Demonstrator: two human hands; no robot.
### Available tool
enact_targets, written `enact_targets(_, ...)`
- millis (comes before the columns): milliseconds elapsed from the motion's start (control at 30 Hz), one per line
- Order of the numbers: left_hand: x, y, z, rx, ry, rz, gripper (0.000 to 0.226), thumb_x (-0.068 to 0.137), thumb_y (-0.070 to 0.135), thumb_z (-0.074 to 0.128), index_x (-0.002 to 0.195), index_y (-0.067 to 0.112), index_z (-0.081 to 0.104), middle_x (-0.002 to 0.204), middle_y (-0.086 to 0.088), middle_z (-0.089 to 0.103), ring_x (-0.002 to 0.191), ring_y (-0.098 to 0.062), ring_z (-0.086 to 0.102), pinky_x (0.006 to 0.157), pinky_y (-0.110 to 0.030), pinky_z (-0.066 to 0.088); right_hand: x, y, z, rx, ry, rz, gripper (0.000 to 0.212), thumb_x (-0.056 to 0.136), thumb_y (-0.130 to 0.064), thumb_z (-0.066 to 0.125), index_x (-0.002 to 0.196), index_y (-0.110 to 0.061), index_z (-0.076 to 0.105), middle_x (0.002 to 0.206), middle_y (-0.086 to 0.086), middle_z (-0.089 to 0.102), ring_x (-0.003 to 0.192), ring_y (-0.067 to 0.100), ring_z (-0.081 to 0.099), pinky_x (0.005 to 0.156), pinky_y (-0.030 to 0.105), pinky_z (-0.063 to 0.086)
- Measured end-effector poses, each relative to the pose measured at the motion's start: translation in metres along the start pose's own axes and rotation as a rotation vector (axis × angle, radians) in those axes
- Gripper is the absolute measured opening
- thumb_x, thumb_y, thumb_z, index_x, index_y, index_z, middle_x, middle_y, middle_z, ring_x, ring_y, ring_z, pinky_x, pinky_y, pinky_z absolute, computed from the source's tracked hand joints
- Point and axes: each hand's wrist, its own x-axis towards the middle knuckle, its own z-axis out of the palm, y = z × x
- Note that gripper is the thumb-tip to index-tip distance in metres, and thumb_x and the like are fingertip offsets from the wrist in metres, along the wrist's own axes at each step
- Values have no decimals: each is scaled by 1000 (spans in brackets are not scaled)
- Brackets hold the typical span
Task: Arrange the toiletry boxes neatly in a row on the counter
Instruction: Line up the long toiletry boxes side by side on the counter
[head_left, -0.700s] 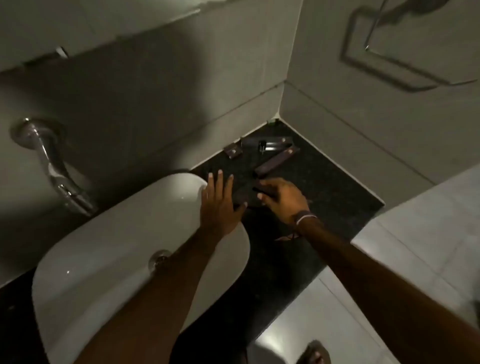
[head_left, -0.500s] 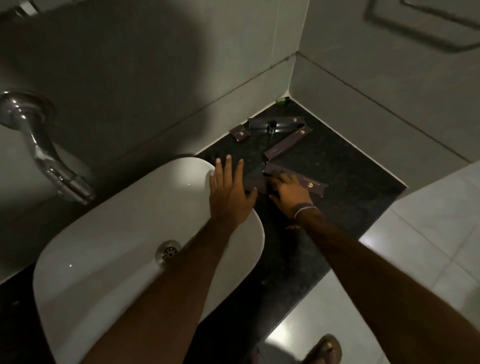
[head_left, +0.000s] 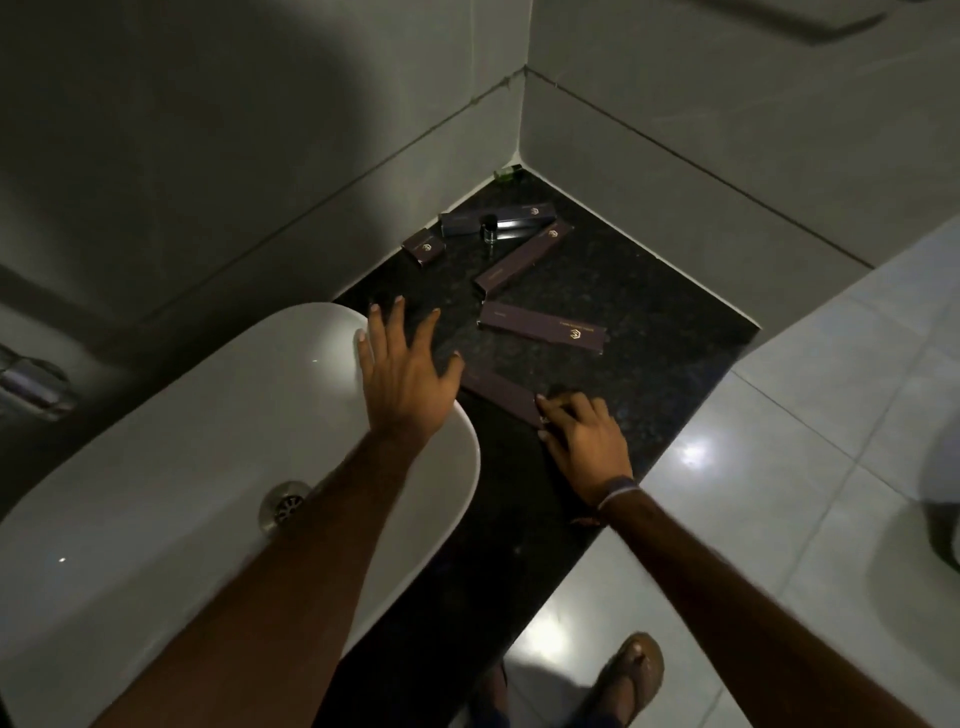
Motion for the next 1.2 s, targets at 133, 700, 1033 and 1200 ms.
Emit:
enact_targets(133,-1,3,1,12,9,-11,65,99,47,56,157,29,34,171,-10,16,159,-35,6,129,-57,10,-38,17,2,2,-1,20,52,93,-36,61,142,-27,49,132,5,53,111,23,50,88,34,48)
enact_targets(700,-5,2,3,-39,67,11,55,97,39,55,150,26,47,167,-12,28,157,-39,17,124,-62,21,-52,28,6,57,22,70,65,86,-49,67,144,-26,49,133,6,53,112,26,52,88,38,49)
enact_targets(1033,-5,-1,6,-103,108,19,56,94,41,46,147,25,52,165,-14,32,155,-40,20,123,-63,22,69,38,-30,90,158,172,64,93,-41,57,151,-25,36,156,7,31,136,29,35,107,50,41)
enact_targets(1200,-6,-1,7,-119,132,19,60,92,45,39,147,25,53,165,-13,33,155,-40,21,123,-63,23,92,48,-39,-134,-13,74,55,99,-37,47,152,-27,34,156,7,36,136,31,36,109,49,36)
